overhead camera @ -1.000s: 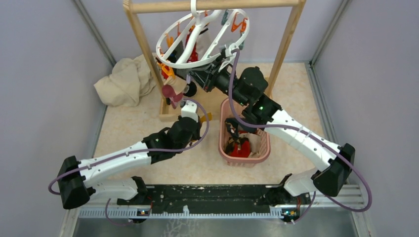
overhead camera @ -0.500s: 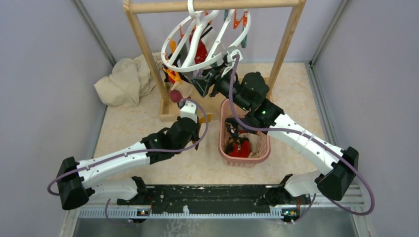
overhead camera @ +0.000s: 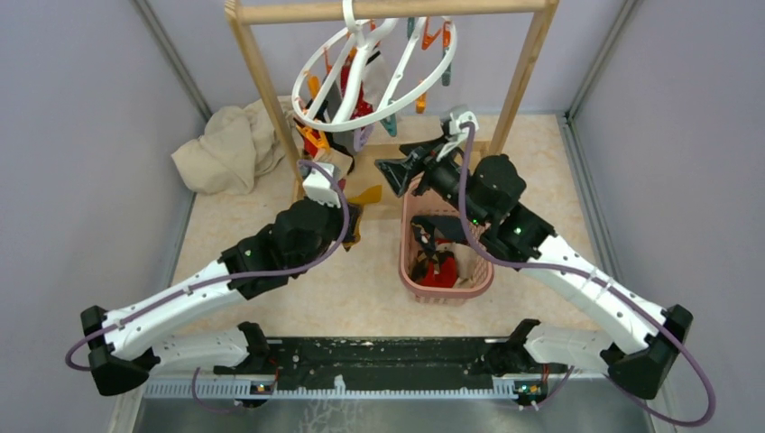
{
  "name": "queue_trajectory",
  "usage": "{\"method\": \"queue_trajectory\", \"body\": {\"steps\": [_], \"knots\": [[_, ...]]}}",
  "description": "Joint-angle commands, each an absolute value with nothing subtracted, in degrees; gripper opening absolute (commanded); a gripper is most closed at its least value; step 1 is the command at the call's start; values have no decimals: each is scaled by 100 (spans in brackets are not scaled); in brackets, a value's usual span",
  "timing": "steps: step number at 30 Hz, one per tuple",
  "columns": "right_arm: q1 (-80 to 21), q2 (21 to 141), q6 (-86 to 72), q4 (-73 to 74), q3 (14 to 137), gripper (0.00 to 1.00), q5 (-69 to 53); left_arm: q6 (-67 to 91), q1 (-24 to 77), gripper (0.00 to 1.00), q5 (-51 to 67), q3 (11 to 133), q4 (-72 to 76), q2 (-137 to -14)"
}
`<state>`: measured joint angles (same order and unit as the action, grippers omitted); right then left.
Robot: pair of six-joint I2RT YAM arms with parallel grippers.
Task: Remove the socks clipped to the hanger
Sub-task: Place the sock in the bin.
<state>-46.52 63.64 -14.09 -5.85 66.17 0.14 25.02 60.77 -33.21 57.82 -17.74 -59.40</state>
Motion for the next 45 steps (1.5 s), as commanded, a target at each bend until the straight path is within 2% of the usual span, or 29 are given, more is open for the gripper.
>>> {"method": "queue_trajectory", "body": {"steps": [1,9,23,45], "knots": [[-4562,5653,-1379,-266,6385,66,599,2298,6131,0,-3049,6163,-1801,-5626],[-4540,4787,-1408,763,6058,67,1665,2075,6124,0,-2423,6725,-1340,-5580],[-4428,4389,-1874,2544,6582,67,3433,1839,6126,0,-1275,7539,-187,-7118],[-4419,4030,-2157,2922,6382,67,3448,1310,5982,0,-1055,7283,1970,-9385]]}}
